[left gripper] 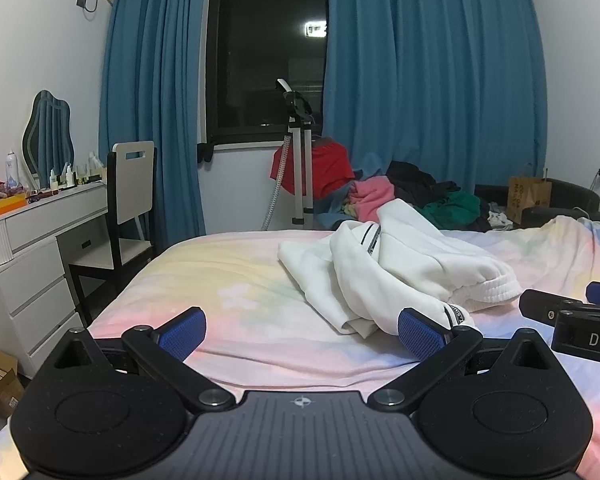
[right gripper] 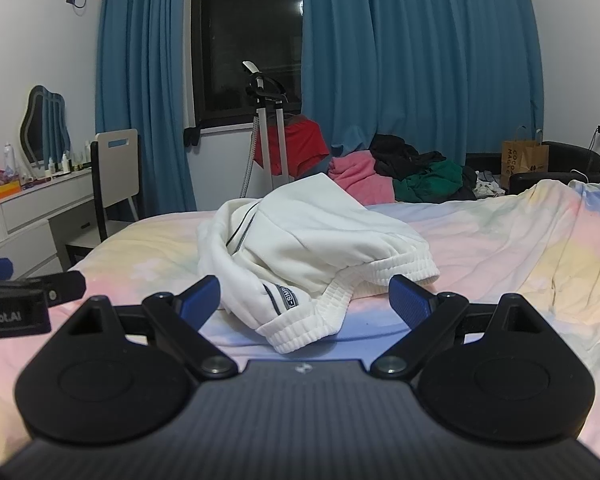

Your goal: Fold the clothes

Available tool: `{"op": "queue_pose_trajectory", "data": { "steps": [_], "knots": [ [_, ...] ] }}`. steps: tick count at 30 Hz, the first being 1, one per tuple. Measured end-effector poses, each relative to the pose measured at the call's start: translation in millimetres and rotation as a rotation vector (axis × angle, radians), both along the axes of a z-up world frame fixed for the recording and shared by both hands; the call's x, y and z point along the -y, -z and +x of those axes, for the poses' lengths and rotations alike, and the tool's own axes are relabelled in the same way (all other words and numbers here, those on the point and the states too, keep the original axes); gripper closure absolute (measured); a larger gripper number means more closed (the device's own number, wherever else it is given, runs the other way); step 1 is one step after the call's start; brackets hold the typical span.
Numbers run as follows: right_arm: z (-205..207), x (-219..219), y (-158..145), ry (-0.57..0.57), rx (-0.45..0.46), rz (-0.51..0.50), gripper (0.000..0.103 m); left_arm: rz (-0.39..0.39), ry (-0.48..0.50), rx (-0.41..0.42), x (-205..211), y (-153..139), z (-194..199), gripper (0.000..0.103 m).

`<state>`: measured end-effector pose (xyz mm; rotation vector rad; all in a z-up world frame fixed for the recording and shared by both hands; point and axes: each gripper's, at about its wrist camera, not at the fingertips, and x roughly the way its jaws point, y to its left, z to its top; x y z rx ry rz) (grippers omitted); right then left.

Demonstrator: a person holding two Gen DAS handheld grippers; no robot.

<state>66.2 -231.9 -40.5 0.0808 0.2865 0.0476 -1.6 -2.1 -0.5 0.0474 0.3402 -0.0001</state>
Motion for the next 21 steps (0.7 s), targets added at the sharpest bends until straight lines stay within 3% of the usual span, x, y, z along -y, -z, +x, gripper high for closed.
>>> {"op": "queue_pose_trajectory", "data": {
  "steps": [11, 21],
  "knots": [
    [1, 1, -2, -0.003, 0.004, 0.003, 0.01, -0.03, -0.007, -0.003, -3, 2, 2, 0.0],
    [-2, 10, -5, -0.011, 0.019, 0.072, 0.01, -0.037, -0.009, -0.008, -2, 5, 3, 0.0]
  ]
}}
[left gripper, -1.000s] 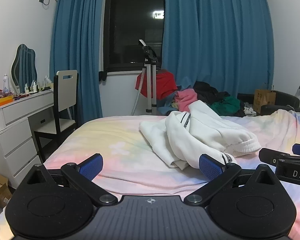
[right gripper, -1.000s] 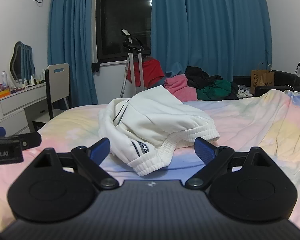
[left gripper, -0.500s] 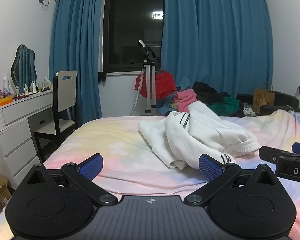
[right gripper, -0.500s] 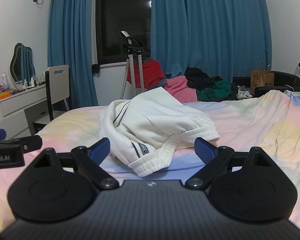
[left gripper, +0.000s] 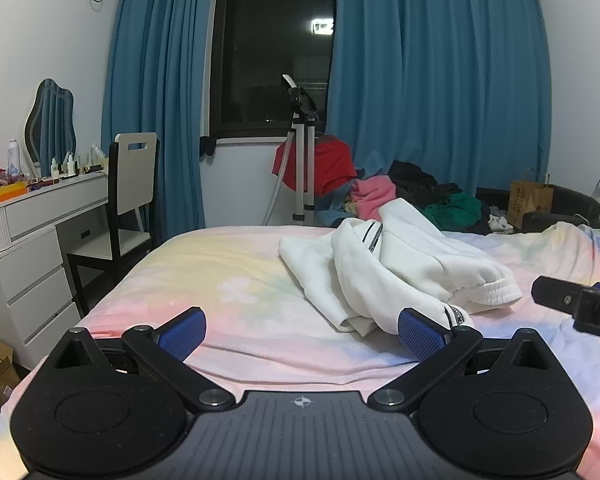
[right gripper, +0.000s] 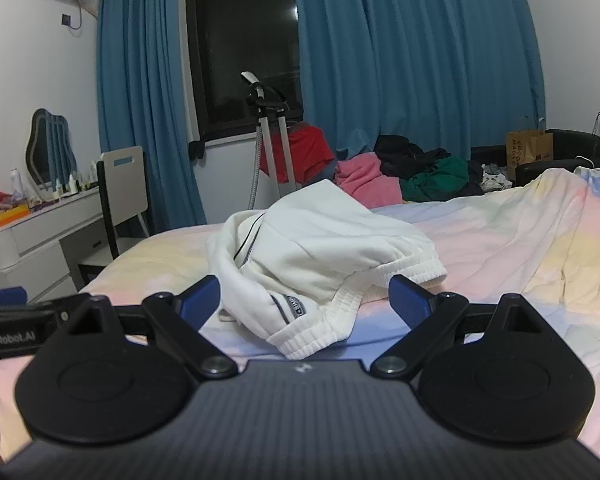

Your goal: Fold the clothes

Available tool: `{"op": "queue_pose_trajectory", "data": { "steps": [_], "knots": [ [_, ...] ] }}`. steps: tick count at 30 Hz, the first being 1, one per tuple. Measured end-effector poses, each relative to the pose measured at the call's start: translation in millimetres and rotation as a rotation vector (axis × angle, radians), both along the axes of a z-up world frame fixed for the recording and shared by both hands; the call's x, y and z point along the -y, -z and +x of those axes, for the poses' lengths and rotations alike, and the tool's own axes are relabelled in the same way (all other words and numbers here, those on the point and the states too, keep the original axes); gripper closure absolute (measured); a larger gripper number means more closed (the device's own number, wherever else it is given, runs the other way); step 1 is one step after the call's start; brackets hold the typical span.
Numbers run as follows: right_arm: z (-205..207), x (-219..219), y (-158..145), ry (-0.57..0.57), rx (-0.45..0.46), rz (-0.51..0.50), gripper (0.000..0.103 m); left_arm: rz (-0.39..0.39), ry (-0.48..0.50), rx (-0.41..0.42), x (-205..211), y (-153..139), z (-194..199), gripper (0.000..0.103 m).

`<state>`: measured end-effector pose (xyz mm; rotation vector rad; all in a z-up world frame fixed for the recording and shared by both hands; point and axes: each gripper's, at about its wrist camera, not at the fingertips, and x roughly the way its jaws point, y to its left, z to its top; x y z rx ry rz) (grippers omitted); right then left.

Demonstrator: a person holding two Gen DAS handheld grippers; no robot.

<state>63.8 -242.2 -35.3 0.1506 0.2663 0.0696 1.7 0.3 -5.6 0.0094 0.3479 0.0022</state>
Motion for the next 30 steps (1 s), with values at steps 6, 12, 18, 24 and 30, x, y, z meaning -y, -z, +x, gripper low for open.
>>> {"op": "queue_pose_trajectory", "data": {
  "steps": [6, 12, 18, 24, 30],
  "knots": [
    [-1, 5, -1, 0.002, -0.003, 0.029, 0.014, -0.022, -0.006, 0.0, -2, 2, 1, 0.0],
    [-1, 12, 0, 0.044, -0.012, 0.054, 0.04, -0.016, -0.021, 0.005, -1, 7, 3, 0.0],
    [-5, 17, -2, 0.051, 0.027, 0.063, 0.068, -0.006, -0.016, 0.004, 2, 11, 5, 0.0],
    [-10, 20, -5, 0.109, 0.083, 0.053, 0.068, -0.001, -0.021, 0.011, 7, 17, 5, 0.0],
    [-16, 30, -11, 0.16, 0.131, 0.075, 0.068, 0.034, 0.041, -0.041, 22, 33, 13, 0.0]
  ]
}}
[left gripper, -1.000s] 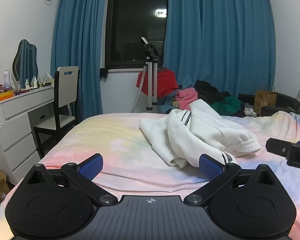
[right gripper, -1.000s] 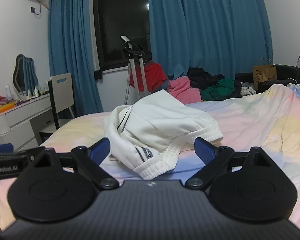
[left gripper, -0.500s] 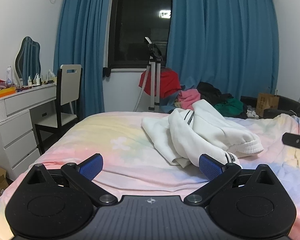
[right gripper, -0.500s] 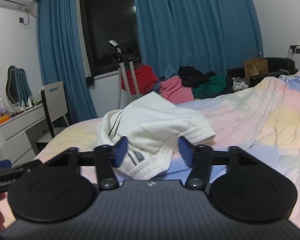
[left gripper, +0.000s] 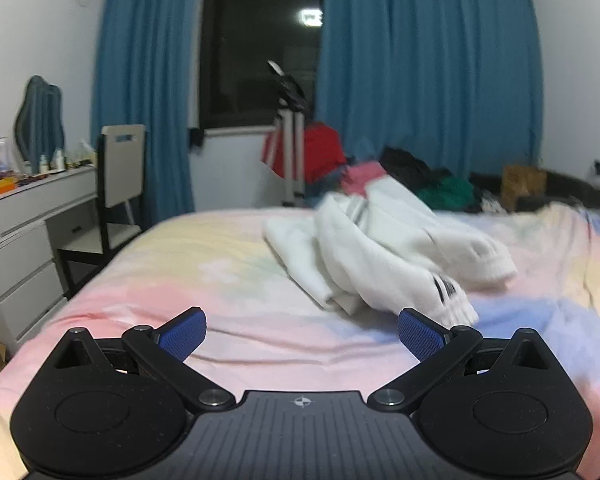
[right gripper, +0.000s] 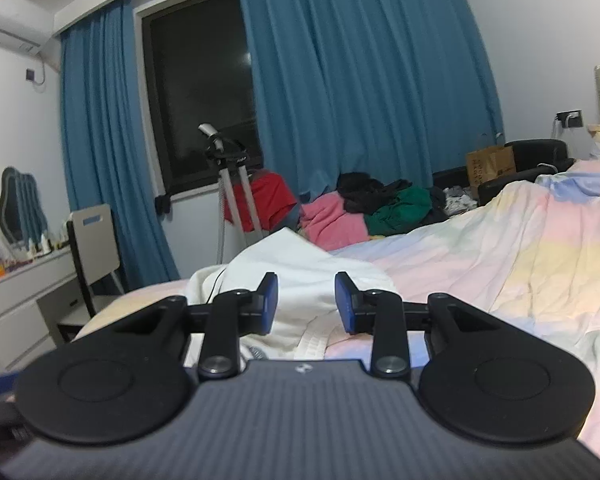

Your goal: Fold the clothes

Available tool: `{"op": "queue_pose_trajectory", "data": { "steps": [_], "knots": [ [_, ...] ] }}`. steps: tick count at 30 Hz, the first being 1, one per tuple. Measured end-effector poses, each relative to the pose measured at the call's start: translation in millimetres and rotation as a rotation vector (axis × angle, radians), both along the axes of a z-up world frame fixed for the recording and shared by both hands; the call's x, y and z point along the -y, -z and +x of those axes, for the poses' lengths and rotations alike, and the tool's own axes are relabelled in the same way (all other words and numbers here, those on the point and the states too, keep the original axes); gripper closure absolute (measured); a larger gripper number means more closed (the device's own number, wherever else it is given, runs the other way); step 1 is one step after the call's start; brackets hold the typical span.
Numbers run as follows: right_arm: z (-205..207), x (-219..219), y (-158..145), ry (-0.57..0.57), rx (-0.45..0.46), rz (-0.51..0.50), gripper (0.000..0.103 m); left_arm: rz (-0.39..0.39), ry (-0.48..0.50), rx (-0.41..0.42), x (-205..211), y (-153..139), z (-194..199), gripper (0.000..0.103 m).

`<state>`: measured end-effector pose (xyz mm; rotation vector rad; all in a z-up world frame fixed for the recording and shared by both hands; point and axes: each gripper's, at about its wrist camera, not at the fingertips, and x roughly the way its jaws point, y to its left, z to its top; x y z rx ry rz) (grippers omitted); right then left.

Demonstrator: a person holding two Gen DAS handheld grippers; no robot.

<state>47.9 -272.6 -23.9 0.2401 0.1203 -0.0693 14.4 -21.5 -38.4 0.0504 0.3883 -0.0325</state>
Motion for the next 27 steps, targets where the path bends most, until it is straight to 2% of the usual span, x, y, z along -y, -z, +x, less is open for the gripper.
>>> {"op": "queue_pose_trajectory", "data": {
  "steps": [3, 6, 10, 15, 19, 23, 27],
  "knots": [
    [0, 7, -1, -0.006, -0.004, 0.017, 0.068, 0.058, 0.041, -0.026, 15, 12, 8, 0.0],
    [4, 18, 1, -0.05, -0.053, 0.079, 0.068, 0.121, 0.069, -0.035, 33, 24, 17, 0.0],
    [8, 31, 4, 0.031, -0.09, 0.083, 0.068, 0.227, 0.134, -0.033, 64, 30, 36, 0.001],
    [18, 58, 14, 0.112, -0.14, 0.165, 0.068, 0.345, 0.195, -0.008, 107, 34, 66, 0.001],
    [30, 73, 28, 0.159, -0.198, 0.21, 0.068, 0.445, 0.239, 0.019, 144, 54, 86, 0.001],
    [38, 76, 39, 0.172, -0.232, 0.219, 0.068, 0.591, 0.201, 0.054, 180, 88, 108, 0.0],
    [45, 75, 43, 0.168, -0.239, 0.215, 0.068, 0.694, 0.076, 0.123, 204, 112, 130, 0.0]
  ]
}}
